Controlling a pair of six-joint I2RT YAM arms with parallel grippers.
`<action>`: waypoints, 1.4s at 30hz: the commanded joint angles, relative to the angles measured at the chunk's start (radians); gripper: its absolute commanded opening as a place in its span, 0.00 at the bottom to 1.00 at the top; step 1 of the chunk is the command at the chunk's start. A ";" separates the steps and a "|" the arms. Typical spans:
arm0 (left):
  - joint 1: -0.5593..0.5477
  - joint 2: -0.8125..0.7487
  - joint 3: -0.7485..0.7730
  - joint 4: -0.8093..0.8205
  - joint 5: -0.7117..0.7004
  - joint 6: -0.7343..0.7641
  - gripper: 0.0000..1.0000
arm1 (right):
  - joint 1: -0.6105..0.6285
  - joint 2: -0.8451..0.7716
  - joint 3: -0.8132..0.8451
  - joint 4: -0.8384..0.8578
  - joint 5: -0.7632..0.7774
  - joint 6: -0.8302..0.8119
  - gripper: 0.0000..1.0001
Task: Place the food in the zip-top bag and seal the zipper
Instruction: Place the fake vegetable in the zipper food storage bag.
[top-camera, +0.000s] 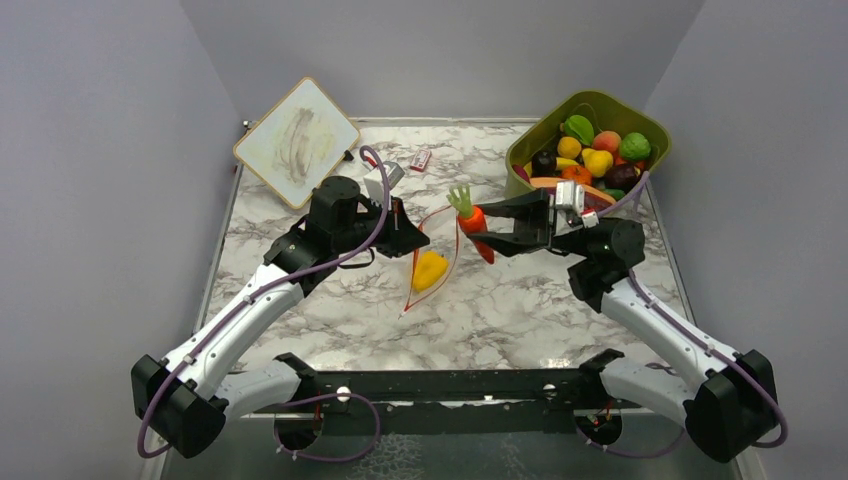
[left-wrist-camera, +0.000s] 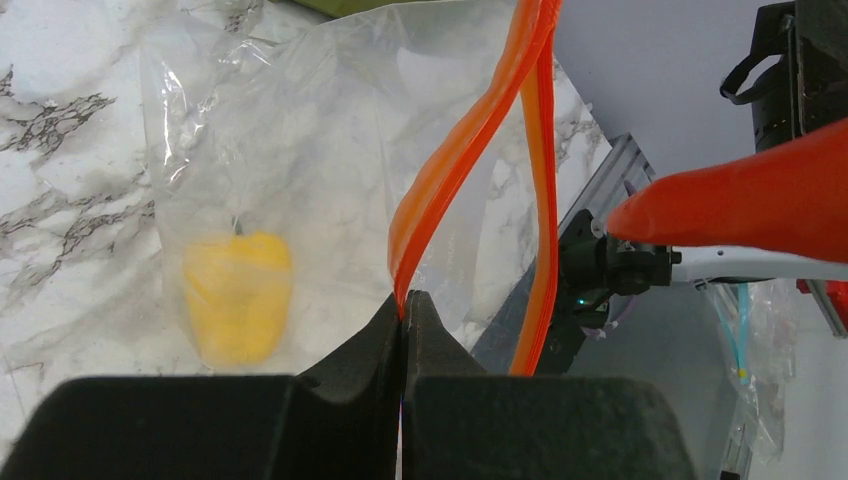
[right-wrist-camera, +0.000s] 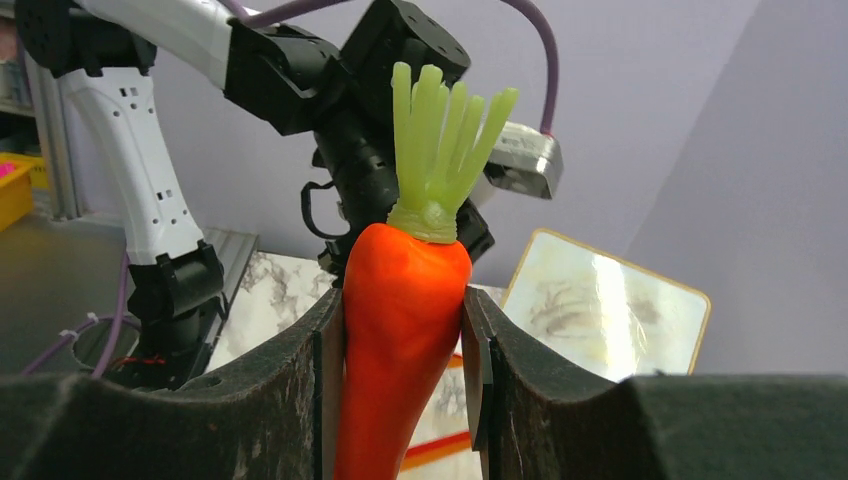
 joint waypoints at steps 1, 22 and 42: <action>0.000 -0.011 0.008 0.040 0.047 -0.019 0.00 | 0.078 0.062 0.075 0.103 -0.041 -0.093 0.08; -0.001 -0.040 0.016 0.022 0.066 0.020 0.00 | 0.189 0.288 0.196 0.072 -0.009 -0.380 0.10; 0.000 -0.079 -0.010 0.034 0.044 0.012 0.00 | 0.190 0.192 0.089 -0.176 0.094 -0.567 0.35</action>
